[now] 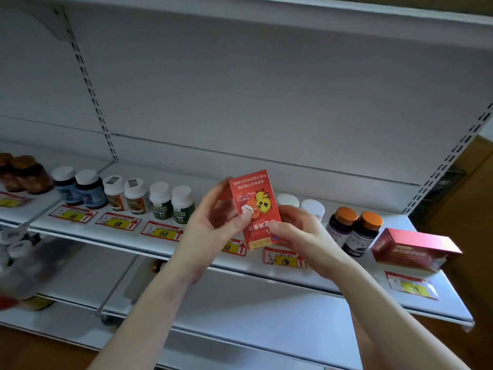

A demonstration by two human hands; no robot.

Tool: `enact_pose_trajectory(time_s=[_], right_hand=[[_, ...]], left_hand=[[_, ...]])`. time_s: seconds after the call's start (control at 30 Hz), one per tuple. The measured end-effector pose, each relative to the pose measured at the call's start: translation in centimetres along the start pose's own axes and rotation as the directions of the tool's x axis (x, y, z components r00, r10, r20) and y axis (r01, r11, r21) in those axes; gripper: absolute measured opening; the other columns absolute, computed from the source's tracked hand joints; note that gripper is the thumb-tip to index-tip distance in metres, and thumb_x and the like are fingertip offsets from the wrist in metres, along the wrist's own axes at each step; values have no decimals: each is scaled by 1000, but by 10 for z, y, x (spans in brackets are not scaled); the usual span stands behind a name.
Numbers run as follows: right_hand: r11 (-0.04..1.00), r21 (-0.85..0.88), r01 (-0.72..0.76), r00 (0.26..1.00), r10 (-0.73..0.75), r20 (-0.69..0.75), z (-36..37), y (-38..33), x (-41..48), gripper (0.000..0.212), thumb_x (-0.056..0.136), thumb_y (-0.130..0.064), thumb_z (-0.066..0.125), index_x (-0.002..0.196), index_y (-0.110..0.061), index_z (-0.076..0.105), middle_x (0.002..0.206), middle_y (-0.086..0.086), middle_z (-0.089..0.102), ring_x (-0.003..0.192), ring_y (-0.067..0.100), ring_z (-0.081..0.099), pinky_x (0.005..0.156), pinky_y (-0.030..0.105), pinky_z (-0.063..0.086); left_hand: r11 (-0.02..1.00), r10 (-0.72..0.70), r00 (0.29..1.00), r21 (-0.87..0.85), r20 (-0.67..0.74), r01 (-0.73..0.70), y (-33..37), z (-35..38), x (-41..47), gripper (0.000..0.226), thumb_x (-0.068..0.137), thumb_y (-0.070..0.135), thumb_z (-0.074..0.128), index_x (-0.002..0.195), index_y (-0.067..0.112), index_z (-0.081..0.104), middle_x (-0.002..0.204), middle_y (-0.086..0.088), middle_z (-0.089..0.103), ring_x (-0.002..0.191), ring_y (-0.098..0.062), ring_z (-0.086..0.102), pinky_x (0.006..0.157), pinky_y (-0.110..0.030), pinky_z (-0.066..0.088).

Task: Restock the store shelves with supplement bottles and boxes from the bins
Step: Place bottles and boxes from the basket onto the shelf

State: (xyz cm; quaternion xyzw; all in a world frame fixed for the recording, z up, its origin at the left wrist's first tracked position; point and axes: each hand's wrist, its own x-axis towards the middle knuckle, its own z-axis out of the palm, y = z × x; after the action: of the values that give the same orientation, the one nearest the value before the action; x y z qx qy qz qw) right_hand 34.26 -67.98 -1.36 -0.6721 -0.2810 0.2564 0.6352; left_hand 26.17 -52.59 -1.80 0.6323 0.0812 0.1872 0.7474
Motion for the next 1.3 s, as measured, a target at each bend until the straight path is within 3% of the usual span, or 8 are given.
enact_pose_trajectory(time_s=[0.13,0.43,0.63,0.8,0.9,1.0,1.13,1.3], right_hand=[[999,-48,6,998,-3,60,2,-2,3,20,74,-25,59,93,-25,60,86,-14,73,86,4,68,70,13,51],[986,-162,-48,992,66,106,-6,-4,6,45,67,-35,63,111,-30,56,104,0,69,92,11,67,76,19,54],[994,78,-82,968,98,-229,-3,8,12,52,64,-42,78,108,-21,58,102,2,69,91,19,67,86,37,51],[987,105,-121,972,139,-187,2,9,14,40,73,-29,74,109,-17,63,101,6,71,96,19,66,86,32,53],[991,-37,-130,962,117,-247,-8,-2,21,25,77,-20,71,101,-19,67,93,4,72,90,18,66,86,31,54],[947,-304,-105,967,26,-252,-15,-17,32,21,76,-18,72,97,-20,70,87,-6,71,80,2,65,73,12,50],[736,-669,-104,989,3,-151,-12,-23,52,19,75,-21,72,93,-22,68,95,2,69,90,17,64,79,31,50],[510,-858,-59,998,17,-59,-7,-14,77,34,77,-23,69,108,-13,61,104,1,61,92,18,58,74,29,46]], left_hand=[[998,-29,1000,-57,7,29,-2,-6,-1,64,60,20,72,118,38,52,106,-6,69,105,-23,63,83,-38,55],[1000,-6,999,13,-48,7,1,-15,-1,46,63,25,73,105,28,55,102,-10,64,89,-19,67,67,-27,56],[979,-123,964,-191,-235,78,-7,-6,1,26,80,9,66,101,11,50,91,-10,64,78,-19,67,66,-32,58],[941,-213,915,-325,-343,97,-21,2,-3,24,84,16,61,101,7,47,102,-16,63,91,-27,65,82,-43,55],[983,-173,944,-106,-280,149,-33,-6,-9,23,81,26,64,96,13,52,99,-9,64,90,-21,65,76,-33,54],[945,12,966,318,-258,73,-52,-21,-17,7,84,21,65,83,18,59,83,4,64,77,-7,60,67,-15,44],[563,108,973,819,-204,109,-90,-41,-18,30,92,29,53,112,8,60,112,-6,58,101,-19,55,77,-21,42],[263,56,989,958,-137,118,-127,-42,-13,74,87,50,29,130,-9,44,134,-28,46,128,-41,42,102,-51,35]])
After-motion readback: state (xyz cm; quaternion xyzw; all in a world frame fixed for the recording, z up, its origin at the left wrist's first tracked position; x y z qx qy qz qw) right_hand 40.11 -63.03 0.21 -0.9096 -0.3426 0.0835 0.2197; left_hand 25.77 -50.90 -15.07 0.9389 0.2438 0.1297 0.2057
